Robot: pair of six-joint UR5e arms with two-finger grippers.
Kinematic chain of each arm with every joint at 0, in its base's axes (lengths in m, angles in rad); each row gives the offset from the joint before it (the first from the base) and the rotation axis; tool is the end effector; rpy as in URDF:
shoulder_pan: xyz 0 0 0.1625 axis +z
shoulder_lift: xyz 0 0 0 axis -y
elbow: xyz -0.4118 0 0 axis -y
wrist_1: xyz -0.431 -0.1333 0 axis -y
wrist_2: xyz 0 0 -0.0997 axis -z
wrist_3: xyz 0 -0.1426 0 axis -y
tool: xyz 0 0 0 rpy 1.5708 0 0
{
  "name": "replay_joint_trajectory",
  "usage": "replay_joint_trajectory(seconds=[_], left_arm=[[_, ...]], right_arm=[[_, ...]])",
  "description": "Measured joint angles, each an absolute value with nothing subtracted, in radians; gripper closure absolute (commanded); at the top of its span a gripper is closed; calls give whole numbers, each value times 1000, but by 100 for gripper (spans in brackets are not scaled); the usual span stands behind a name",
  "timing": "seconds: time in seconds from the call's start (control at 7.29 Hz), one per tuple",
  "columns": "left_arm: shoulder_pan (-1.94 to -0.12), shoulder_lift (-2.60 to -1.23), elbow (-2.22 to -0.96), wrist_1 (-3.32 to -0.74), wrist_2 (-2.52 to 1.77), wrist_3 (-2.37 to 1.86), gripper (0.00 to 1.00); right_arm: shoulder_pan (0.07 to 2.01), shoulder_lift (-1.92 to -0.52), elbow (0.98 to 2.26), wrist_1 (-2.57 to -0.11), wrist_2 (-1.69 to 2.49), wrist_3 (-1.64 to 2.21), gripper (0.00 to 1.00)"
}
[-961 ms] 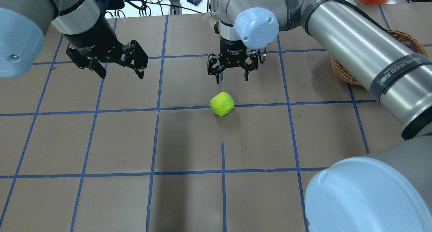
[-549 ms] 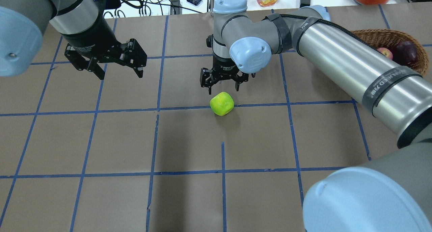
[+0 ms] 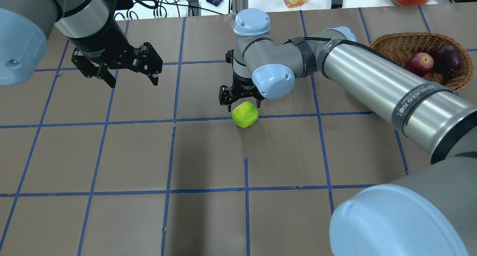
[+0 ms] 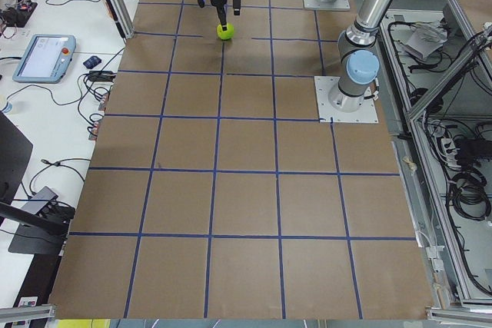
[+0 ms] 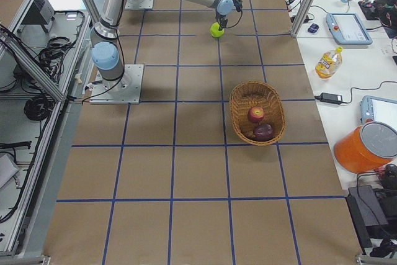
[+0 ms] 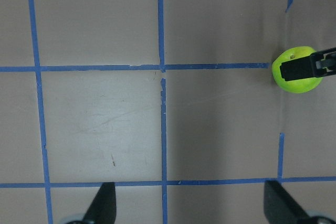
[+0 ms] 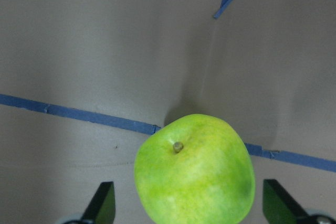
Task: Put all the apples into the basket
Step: 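Lower the right gripper onto the green apple and close it, then carry the green apple to the basket with the right gripper and release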
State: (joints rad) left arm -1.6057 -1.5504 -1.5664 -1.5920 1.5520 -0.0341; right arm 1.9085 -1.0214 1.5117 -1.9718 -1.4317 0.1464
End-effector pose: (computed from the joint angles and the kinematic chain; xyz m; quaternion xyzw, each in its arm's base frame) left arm -0.1541 -0.5176 0.4427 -0.0004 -1.0000 0.0015 0.0095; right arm 0.3704 -0.5927 0.1612 -0.0921 0.9923 0.0599 0.0567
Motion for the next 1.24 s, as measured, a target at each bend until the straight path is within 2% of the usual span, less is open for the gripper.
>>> replay_joint_trajectory(seconds=[0.27, 0.41, 0.55, 0.69, 0.96, 1.24], left_arm=[[-1605, -1547, -1577, -1592, 1549, -31, 0], [-1605, -1547, -1579, -1592, 1548, -26, 0], [-1605, -1546, -1581, -1593, 1548, -13, 0], [-1605, -1546, -1582, -1594, 1548, 6, 0], [-1606, -1548, -1584, -1595, 1547, 48, 0], [-1610, -1555, -1585, -1595, 1540, 51, 0]], right_arm=[[1910, -1006, 1524, -1982, -1433, 150, 2], [1915, -1000, 1533, -1996, -1432, 152, 33], [1922, -991, 1537, -2013, -1432, 150, 84], [1926, -986, 1538, -2026, -1433, 147, 100], [1925, -991, 1527, -2038, -1437, 154, 100], [1891, -1030, 1462, -1972, -1439, 156, 100]])
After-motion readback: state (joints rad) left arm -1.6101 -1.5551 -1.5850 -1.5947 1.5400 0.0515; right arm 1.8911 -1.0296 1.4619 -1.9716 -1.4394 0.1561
